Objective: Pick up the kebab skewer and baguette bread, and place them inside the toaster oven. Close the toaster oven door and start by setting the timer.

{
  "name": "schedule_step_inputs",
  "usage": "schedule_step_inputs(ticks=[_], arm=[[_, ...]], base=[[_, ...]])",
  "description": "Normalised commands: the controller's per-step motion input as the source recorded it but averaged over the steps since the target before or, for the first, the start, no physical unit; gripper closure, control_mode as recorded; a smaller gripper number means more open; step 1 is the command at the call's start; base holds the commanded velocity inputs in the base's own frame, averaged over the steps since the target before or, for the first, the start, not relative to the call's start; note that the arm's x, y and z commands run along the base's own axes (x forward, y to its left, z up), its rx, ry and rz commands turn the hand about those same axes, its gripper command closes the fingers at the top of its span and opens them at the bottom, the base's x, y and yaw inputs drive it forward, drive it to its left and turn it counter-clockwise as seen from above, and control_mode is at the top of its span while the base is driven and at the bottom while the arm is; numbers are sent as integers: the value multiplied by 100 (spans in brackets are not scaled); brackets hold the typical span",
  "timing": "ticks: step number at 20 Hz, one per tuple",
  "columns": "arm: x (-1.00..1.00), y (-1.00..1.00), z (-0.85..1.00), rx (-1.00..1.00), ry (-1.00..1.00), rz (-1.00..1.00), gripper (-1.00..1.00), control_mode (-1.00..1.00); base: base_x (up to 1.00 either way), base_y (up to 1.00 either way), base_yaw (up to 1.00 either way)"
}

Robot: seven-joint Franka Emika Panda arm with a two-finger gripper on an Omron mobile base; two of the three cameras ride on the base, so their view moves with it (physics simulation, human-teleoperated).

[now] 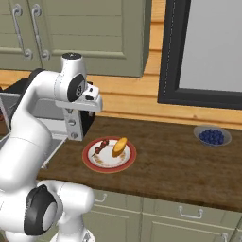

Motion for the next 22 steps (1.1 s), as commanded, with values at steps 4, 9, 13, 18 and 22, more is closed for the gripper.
schedule_step_inputs(ticks=[4, 9, 13, 18, 22], arm=[[0, 0, 0, 0, 0, 0, -100, 100], [0, 0, 0, 0, 0, 0, -100, 100], [0, 0, 0, 0, 0, 0, -100, 100], [0, 0, 0, 0, 0, 0, -100, 100], [0, 0, 0, 0, 0, 0, -100, -100]], base=[[0, 23, 0], [0, 0, 0], [0, 0, 0], [0, 0, 0], [0, 0, 0]])
